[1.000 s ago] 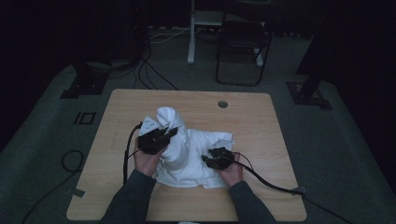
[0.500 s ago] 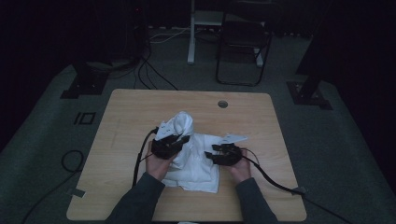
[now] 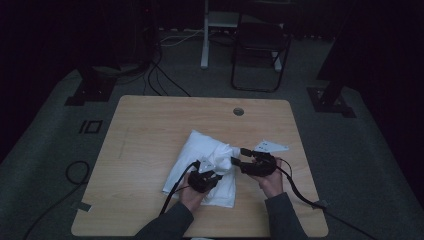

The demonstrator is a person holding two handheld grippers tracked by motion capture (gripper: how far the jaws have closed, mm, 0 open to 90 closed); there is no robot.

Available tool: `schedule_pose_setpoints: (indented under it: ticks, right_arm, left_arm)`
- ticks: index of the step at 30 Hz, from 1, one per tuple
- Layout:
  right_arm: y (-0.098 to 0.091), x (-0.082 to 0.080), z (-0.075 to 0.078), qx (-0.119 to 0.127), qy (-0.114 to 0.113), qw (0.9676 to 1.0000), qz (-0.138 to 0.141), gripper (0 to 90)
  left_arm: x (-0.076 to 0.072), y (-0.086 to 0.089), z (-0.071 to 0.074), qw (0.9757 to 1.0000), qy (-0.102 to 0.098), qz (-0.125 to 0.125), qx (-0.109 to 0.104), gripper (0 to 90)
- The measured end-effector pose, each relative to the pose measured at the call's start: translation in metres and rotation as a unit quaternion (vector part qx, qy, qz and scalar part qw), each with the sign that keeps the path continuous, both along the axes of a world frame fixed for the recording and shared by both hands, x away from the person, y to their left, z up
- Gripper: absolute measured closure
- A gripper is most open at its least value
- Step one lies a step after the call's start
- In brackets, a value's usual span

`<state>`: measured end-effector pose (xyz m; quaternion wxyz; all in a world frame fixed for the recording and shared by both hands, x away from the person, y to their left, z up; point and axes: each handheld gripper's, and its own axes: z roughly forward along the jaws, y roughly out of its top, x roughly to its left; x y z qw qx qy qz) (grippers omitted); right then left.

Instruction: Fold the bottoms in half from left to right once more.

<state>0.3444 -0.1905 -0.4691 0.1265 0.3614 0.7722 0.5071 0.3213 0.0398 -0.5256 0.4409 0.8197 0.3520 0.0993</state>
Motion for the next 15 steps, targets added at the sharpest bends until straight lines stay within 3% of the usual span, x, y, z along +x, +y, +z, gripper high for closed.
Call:
schedule_pose_setpoints:
  ticks: [2,5,6,7,9,11,15]
  right_arm:
    - [0.006,0.003,0.000,0.004,0.004,1.0000,0.006,38.7]
    - [0.015,0.009,-0.004,-0.009,0.017,0.9998,0.011,41.4]
    - [0.020,0.019,-0.012,-0.024,0.043,0.9988,0.009,57.0]
    - [0.021,0.024,-0.016,-0.028,0.054,0.9981,0.013,69.3]
    - [0.023,0.033,-0.024,-0.045,0.068,0.9966,0.007,78.9]
    - [0.022,0.039,-0.029,-0.051,0.073,0.9960,0.003,81.6]
    - [0.022,0.042,-0.032,-0.065,0.070,0.9954,-0.008,82.2]
  left_arm:
    - [-0.001,0.000,0.001,1.0000,-0.002,-0.001,0.005,81.5]
    - [0.000,0.000,0.002,1.0000,0.001,-0.001,0.005,81.1]
    - [0.001,0.001,0.004,1.0000,0.008,0.000,0.000,80.8]
    - [0.001,0.003,0.006,0.9999,0.011,0.003,-0.005,80.2]
    - [-0.001,0.005,0.013,0.9997,0.017,0.003,-0.016,74.4]
    - [-0.007,0.008,0.026,0.9995,0.014,-0.006,-0.027,65.3]
    - [-0.020,0.024,0.070,0.9976,-0.026,-0.020,-0.062,58.4]
